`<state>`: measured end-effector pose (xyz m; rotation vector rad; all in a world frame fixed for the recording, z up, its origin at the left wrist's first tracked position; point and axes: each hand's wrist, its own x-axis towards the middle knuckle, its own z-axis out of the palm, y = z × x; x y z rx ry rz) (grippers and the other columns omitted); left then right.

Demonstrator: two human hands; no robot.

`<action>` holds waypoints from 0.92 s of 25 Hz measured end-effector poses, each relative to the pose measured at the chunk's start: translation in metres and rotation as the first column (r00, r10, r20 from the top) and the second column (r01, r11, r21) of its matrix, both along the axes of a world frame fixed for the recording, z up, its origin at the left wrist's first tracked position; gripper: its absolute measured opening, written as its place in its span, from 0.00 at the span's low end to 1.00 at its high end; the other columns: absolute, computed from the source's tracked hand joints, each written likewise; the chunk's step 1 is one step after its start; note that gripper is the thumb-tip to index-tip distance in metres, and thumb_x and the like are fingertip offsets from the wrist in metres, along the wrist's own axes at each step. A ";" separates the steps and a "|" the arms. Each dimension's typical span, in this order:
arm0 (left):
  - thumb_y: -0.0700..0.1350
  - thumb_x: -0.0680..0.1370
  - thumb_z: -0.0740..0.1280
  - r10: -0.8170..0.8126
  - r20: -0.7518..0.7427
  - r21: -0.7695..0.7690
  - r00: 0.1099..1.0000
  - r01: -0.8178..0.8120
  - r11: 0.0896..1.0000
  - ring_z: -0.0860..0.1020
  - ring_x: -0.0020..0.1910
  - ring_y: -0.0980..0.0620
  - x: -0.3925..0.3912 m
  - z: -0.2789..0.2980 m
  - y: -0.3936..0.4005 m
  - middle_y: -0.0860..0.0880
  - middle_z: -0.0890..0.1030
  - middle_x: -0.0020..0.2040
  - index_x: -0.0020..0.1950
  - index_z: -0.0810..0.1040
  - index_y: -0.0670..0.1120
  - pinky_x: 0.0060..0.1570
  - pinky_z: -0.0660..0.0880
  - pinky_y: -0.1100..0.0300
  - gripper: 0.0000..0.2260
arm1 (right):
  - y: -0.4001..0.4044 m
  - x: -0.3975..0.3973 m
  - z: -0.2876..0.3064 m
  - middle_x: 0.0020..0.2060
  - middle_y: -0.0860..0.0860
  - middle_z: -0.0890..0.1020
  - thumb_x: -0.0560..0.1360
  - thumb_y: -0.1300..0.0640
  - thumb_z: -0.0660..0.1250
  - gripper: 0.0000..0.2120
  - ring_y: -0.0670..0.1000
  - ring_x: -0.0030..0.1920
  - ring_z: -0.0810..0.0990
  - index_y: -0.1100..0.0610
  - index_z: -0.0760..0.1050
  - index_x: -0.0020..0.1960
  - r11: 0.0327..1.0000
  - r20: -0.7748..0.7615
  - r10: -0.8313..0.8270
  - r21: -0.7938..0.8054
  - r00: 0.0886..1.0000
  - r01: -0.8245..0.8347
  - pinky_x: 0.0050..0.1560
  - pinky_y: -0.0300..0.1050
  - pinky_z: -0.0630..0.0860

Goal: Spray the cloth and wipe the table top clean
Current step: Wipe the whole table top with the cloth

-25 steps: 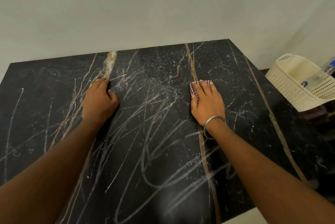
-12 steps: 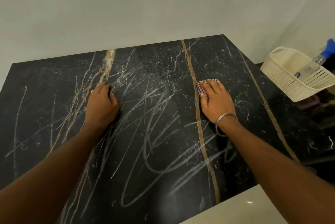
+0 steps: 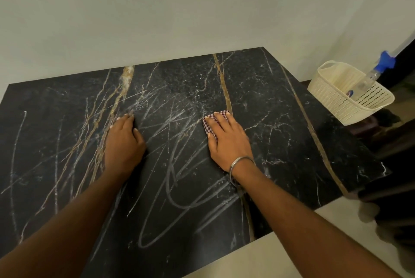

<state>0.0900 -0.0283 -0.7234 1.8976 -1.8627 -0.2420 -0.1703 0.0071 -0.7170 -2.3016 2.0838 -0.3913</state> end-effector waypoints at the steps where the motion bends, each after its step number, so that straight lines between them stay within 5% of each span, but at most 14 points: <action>1: 0.42 0.81 0.57 0.000 0.001 0.005 1.000 0.000 1.000 0.64 0.73 0.44 0.001 -0.001 0.002 0.40 0.67 0.73 0.73 0.65 0.38 0.73 0.60 0.46 0.21 | -0.001 -0.009 -0.001 0.75 0.48 0.62 0.80 0.49 0.50 0.23 0.53 0.76 0.54 0.48 0.59 0.75 1.000 -0.008 0.004 0.001 1.000 -0.004 0.75 0.51 0.55; 9: 0.42 0.81 0.57 -0.005 -0.023 0.001 1.000 0.005 1.000 0.64 0.73 0.45 -0.001 -0.003 0.023 0.41 0.67 0.73 0.73 0.66 0.39 0.73 0.58 0.51 0.20 | -0.002 -0.067 -0.002 0.75 0.50 0.61 0.80 0.49 0.50 0.24 0.55 0.76 0.54 0.50 0.58 0.75 0.968 -0.021 -0.249 0.020 0.968 0.250 0.75 0.55 0.55; 17: 0.42 0.81 0.57 -0.017 -0.025 0.005 1.000 0.017 1.000 0.63 0.74 0.45 -0.002 -0.005 0.043 0.41 0.67 0.74 0.73 0.65 0.39 0.74 0.57 0.49 0.20 | 0.045 -0.005 0.000 0.74 0.47 0.62 0.80 0.49 0.51 0.22 0.52 0.76 0.54 0.47 0.60 0.75 1.000 0.019 -0.017 0.005 1.000 0.017 0.75 0.50 0.54; 23: 0.43 0.81 0.57 -0.025 -0.019 -0.002 1.000 0.025 1.000 0.62 0.74 0.46 0.000 -0.008 0.057 0.42 0.67 0.74 0.74 0.65 0.40 0.74 0.58 0.48 0.21 | 0.039 -0.066 -0.004 0.75 0.49 0.61 0.80 0.48 0.50 0.24 0.53 0.76 0.55 0.49 0.59 0.75 0.977 -0.022 -0.210 0.033 0.977 0.211 0.75 0.55 0.56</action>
